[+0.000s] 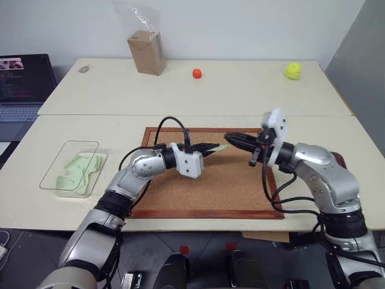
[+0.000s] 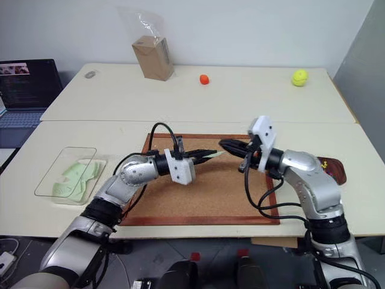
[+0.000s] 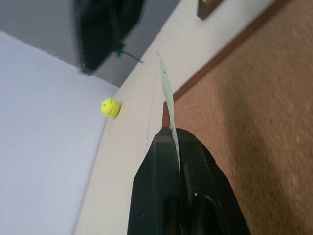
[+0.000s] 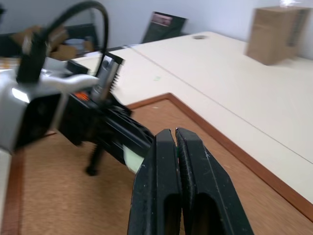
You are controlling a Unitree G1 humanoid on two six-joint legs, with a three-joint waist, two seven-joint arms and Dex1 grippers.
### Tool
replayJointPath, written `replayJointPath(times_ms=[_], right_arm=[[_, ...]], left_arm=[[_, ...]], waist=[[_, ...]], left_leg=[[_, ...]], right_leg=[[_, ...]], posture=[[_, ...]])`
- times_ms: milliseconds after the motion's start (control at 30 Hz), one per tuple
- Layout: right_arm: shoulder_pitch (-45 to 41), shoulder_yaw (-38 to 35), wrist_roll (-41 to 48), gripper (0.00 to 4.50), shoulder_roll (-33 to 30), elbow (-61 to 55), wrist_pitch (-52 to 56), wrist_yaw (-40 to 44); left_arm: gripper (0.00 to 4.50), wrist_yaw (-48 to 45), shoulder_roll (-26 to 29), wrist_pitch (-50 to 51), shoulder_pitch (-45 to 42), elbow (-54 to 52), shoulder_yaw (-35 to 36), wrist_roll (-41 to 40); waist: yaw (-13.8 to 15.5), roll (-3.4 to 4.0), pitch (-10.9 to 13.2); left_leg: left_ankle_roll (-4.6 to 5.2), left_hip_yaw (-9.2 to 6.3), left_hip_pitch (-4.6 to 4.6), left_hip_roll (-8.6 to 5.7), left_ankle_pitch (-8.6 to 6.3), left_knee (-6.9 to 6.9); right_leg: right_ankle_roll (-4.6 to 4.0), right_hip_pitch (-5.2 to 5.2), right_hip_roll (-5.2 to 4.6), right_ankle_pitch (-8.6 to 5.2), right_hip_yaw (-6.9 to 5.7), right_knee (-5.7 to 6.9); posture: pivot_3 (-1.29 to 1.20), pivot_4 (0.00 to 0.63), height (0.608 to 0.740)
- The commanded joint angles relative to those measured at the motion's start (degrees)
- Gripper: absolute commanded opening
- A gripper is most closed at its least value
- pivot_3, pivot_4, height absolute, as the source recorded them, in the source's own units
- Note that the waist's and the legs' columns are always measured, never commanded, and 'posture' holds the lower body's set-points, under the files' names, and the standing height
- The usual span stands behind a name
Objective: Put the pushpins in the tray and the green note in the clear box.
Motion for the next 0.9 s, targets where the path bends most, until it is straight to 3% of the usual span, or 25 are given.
replayJointPath(times_ms=[33,167,367,567,900], right_arm=[[5.5,-6.7,-1.7,0.00,-2.2,-4.2,0.2,-5.7],[11.3,-13.6,-6.4,0.00,-3.8,-3.8,0.5,-14.3],[14.9,-23.4,-6.3,0.00,-4.9,1.0,2.4,-19.5],[12.9,-27.2,-4.2,0.00,-4.1,8.9,5.1,-21.8],[7.9,-28.9,-4.8,0.00,-4.7,22.4,1.1,-24.5]], left_arm=[[0.01,-8.9,-0.7,22.5,-0.3,-12.8,0.9,-16.0],[0.01,-12.5,-0.6,34.2,-0.8,-18.9,0.0,-19.9],[0.01,-16.5,-1.8,40.0,-2.1,-20.1,-2.1,-18.9],[0.01,-14.5,-5.2,36.5,-4.6,-14.7,-3.1,-12.9],[0.01,-13.4,-6.8,36.3,-3.9,-14.5,-1.6,-10.9]], waist=[[0.0,0.00,0.0],[-0.3,0.01,0.0],[-0.4,0.02,0.0],[-0.3,0.02,0.0],[-0.3,0.06,0.0]], left_leg=[[0.00,-0.01,-0.02,-0.01,0.00,0.00],[0.00,0.07,0.04,0.02,0.00,-0.01],[0.03,0.28,0.28,0.07,0.02,0.00],[0.05,0.49,0.32,0.08,0.03,0.01],[0.05,0.65,0.30,0.10,0.03,0.00]], right_leg=[[0.00,-0.01,0.00,0.00,0.00,-0.02],[0.00,0.00,0.04,0.00,0.06,0.01],[0.00,0.12,0.17,0.00,0.22,0.08],[0.00,0.19,0.17,0.00,0.24,0.08],[0.00,0.15,0.15,0.00,0.30,0.07]], posture=[[0.00,0.150,0.740],[0.00,0.150,0.740],[0.00,0.150,0.740],[0.00,0.150,0.740],[0.00,0.150,0.740]])
